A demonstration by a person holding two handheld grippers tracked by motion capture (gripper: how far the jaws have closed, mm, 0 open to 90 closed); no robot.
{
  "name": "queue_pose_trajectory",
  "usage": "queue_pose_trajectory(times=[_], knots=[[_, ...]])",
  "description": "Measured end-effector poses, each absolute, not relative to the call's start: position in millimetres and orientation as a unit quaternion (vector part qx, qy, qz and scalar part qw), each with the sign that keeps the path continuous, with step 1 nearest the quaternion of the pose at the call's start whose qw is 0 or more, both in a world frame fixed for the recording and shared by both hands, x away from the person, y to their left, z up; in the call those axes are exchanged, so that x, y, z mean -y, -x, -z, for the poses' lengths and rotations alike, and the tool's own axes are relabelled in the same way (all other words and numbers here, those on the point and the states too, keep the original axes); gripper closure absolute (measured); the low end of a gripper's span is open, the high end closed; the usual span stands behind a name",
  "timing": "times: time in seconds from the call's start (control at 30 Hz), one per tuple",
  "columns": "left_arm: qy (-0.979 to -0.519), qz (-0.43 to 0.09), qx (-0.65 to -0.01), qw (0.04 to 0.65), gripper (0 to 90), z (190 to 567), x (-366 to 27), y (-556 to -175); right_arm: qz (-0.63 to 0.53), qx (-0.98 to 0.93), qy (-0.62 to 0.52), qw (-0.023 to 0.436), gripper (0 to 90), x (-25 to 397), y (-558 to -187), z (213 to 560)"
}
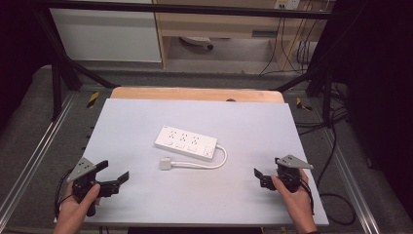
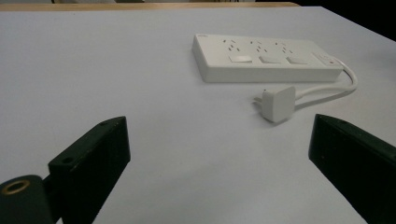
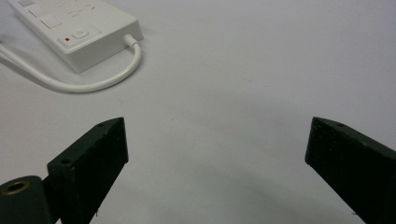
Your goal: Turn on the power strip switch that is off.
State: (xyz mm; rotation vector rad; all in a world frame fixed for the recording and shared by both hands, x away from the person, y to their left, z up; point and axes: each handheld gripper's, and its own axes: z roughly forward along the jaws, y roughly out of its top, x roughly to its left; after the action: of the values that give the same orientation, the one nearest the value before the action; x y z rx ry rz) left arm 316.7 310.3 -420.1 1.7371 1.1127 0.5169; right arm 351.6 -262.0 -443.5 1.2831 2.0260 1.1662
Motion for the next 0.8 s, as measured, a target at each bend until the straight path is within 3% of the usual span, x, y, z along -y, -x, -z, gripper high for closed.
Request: queue_pose_trajectory(times=[0.8], knots=[[-0.710,-0.201,-0.431,0.520,6.2,401,-292,-326,-0.431,-0.744,-0.458,0.223,7.1,257,-348,442]])
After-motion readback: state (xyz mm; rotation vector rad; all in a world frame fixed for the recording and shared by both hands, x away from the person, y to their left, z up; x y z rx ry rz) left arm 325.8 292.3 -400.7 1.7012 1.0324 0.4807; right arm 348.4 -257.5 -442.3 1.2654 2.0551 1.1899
